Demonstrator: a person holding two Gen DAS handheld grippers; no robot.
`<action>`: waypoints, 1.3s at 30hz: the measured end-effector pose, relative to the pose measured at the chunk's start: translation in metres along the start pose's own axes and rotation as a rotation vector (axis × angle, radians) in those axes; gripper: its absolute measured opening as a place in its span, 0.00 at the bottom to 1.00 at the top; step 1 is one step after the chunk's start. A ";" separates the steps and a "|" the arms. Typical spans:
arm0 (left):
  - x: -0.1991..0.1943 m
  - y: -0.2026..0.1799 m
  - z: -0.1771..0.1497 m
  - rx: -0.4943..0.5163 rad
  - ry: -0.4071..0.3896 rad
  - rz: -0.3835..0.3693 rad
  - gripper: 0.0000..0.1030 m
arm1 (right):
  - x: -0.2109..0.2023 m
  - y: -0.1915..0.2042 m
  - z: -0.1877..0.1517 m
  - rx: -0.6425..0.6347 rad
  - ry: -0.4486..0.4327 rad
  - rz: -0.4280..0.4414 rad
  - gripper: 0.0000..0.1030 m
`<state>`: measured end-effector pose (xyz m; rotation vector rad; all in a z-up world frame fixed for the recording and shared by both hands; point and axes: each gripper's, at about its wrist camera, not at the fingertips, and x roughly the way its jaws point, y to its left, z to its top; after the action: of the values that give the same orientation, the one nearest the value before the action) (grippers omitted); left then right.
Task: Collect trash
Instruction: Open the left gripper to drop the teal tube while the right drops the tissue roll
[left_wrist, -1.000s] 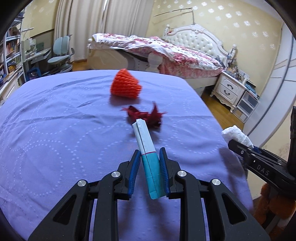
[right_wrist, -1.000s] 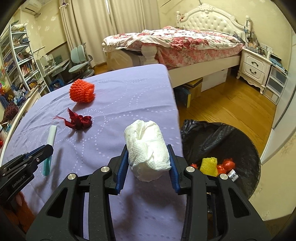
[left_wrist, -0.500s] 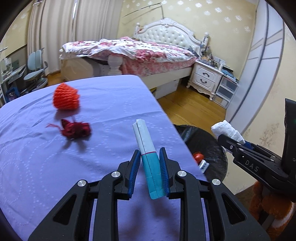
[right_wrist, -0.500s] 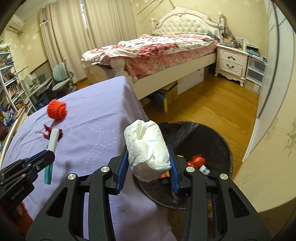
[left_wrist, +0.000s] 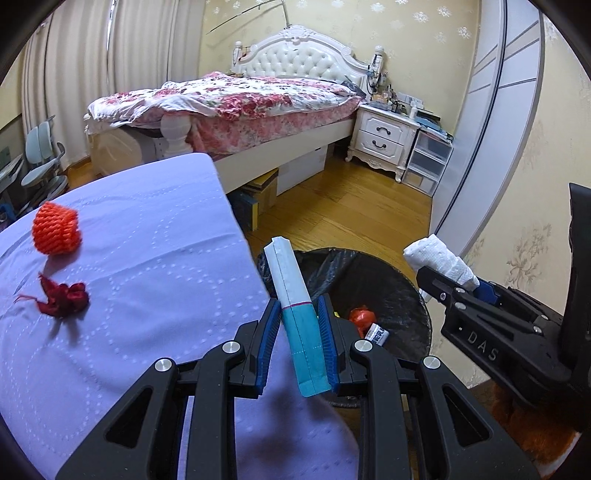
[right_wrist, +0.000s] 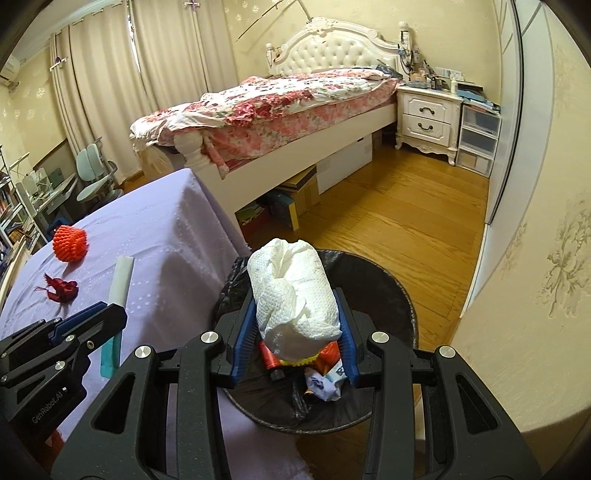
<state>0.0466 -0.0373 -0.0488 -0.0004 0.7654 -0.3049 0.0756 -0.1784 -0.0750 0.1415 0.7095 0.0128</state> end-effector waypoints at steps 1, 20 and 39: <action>0.002 -0.003 0.001 0.004 0.001 0.001 0.24 | 0.002 -0.002 0.000 0.001 -0.001 -0.005 0.37; 0.032 -0.030 0.012 0.053 0.027 0.041 0.24 | 0.012 -0.032 0.000 0.046 0.006 -0.048 0.38; 0.027 -0.018 0.010 0.007 0.019 0.096 0.72 | 0.010 -0.036 0.002 0.067 -0.008 -0.094 0.64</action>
<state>0.0669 -0.0628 -0.0576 0.0457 0.7811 -0.2166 0.0834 -0.2133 -0.0845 0.1722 0.7078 -0.1016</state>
